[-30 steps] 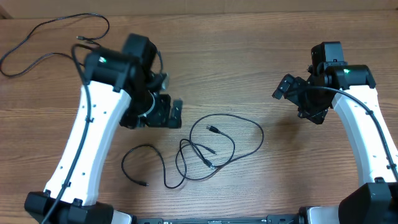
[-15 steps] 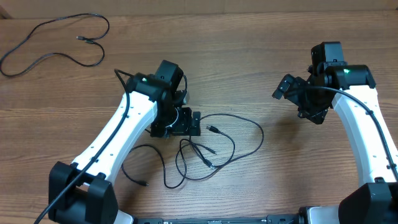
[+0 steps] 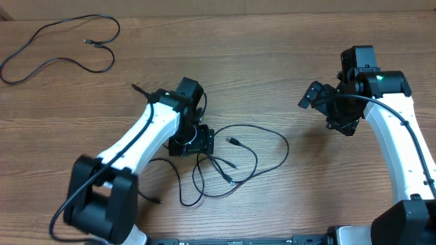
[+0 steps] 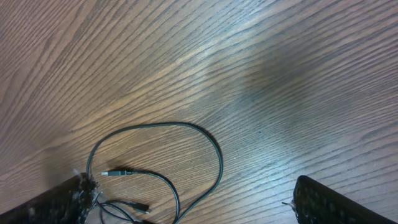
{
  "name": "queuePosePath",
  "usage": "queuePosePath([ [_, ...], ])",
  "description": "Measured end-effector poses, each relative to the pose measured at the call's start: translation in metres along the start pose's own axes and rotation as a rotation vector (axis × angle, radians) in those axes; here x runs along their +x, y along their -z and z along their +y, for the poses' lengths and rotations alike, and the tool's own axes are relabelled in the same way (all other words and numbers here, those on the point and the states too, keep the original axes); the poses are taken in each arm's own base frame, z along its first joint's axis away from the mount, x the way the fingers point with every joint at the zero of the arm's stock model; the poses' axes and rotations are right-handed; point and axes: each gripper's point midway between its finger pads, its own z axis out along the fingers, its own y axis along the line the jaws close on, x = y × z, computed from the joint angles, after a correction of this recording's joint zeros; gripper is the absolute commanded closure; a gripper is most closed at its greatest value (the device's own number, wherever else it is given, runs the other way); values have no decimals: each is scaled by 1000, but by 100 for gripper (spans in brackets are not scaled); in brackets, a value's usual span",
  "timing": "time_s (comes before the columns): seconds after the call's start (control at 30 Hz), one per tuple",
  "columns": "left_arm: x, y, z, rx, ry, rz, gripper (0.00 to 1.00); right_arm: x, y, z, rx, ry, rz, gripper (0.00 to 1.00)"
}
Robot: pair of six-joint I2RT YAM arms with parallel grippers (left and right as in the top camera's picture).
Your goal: Untangle cables
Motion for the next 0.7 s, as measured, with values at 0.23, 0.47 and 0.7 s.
queuePosePath([
  [0.23, -1, -28, 4, -11, 23, 73, 41, 0, 0, 0, -1, 0, -2, 0],
  [0.47, -19, -29, 0, 4, -8, -1, 57, 0, 0, 0, -1, 0, -2, 0],
  [0.7, -16, -29, 2, -6, -4, 12, 65, -1, 0, 0, -1, 0, -2, 0],
])
